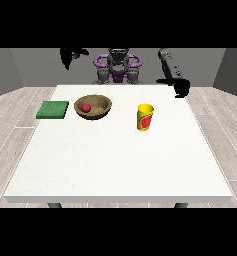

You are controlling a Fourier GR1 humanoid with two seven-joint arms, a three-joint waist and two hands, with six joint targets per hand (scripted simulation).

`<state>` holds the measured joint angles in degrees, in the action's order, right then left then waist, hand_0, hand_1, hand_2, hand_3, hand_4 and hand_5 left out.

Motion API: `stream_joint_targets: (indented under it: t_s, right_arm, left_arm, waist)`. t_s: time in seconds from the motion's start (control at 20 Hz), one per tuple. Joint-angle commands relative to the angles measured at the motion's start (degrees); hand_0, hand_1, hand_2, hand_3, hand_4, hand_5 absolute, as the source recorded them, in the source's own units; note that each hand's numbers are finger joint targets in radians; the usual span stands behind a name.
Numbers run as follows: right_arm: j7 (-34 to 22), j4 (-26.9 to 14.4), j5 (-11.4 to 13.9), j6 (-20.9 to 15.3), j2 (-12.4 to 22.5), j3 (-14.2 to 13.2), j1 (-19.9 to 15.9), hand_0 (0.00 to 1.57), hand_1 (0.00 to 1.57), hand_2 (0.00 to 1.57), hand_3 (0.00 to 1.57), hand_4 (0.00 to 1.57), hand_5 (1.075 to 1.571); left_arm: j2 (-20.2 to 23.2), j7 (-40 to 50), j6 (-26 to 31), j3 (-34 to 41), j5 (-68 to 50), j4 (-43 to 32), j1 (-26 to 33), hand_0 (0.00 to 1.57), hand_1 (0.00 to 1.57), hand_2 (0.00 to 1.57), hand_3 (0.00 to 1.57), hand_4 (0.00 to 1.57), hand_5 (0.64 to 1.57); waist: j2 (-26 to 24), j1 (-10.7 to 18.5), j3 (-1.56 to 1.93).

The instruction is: Pick the cup and pour the ball into the bowl, then pick the bowl and place it on the pad

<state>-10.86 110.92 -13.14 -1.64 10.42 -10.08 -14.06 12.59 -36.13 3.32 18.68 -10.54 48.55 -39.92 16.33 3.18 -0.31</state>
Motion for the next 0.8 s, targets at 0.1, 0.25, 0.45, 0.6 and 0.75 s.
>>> stream_joint_targets:
  t_s: [0.1,0.25,0.45,0.6,0.75]
  right_arm:
    - [1.97,-3.88,2.07,-1.58,-2.51,1.86,-0.81,0.00,0.00,0.00,0.00,0.47,1.570]
    - [9.32,-12.12,1.98,0.98,-3.65,1.16,0.51,0.00,0.00,0.00,0.00,0.48,1.570]
    - [13.00,-22.63,1.08,0.96,-5.11,-0.60,-1.42,0.00,0.00,0.00,0.00,0.39,1.569]
    - [18.84,-28.33,-1.11,5.53,-5.42,-1.11,-1.10,0.00,0.00,0.00,0.00,0.39,1.570]
    - [19.06,-35.74,-3.63,6.75,-0.81,-6.32,-8.53,0.00,0.00,0.00,0.00,0.34,1.571]
  left_arm:
    - [13.14,6.21,10.72,4.10,-4.68,-3.03,-5.28,0.00,0.00,0.00,0.00,0.00,1.533]
    - [16.18,8.21,9.52,4.54,-4.63,-0.57,-7.83,0.00,0.00,0.00,0.00,0.00,1.515]
    - [19.68,17.56,9.43,1.96,-3.33,1.67,-11.96,0.00,0.00,0.00,0.00,0.00,1.518]
    - [23.61,19.24,10.73,3.95,-5.00,1.81,-13.90,0.00,0.00,0.00,0.00,0.00,1.523]
    - [26.03,21.36,10.46,4.43,-5.48,3.04,-16.86,0.00,0.00,0.00,0.00,0.00,1.533]
  waist:
    - [3.39,-0.37,0.30]
    - [4.25,-0.29,0.37]
    - [1.98,0.69,0.44]
    - [3.76,-0.71,0.42]
    - [5.68,-0.16,0.40]
